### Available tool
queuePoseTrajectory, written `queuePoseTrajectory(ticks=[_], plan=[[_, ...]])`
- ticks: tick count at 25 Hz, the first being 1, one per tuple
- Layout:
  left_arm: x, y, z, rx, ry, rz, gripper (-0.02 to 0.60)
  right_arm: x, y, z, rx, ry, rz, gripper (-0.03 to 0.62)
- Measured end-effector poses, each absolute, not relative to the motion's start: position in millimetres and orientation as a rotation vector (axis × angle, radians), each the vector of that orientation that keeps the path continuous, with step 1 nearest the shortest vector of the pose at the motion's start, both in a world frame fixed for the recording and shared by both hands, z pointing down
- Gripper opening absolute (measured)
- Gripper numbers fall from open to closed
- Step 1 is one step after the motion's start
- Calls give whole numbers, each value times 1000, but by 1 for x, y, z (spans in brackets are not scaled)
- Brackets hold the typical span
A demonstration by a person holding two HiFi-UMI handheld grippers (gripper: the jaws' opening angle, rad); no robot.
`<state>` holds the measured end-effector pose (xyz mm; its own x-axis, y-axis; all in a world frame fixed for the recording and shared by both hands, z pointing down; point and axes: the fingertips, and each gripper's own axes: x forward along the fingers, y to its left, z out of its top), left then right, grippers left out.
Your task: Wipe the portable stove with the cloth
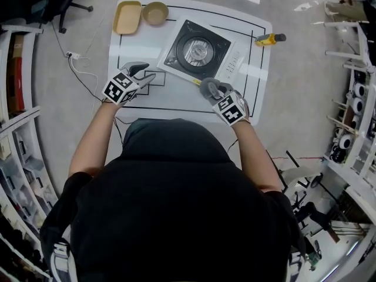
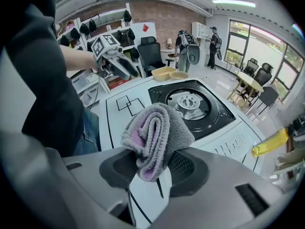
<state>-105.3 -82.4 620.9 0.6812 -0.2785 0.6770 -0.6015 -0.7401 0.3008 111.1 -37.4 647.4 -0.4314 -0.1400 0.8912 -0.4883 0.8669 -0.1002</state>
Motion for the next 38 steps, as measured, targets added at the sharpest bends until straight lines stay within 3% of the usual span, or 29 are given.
queuePoseTrajectory(ticks=[12,38], plan=[[-95,-95,688,2390,-567,1041,225,122,-40,668,400,-1902,358,176],[-94,-101,702,2465,-498,1084,241,-23,-90,682,216,-1991,313,176]])
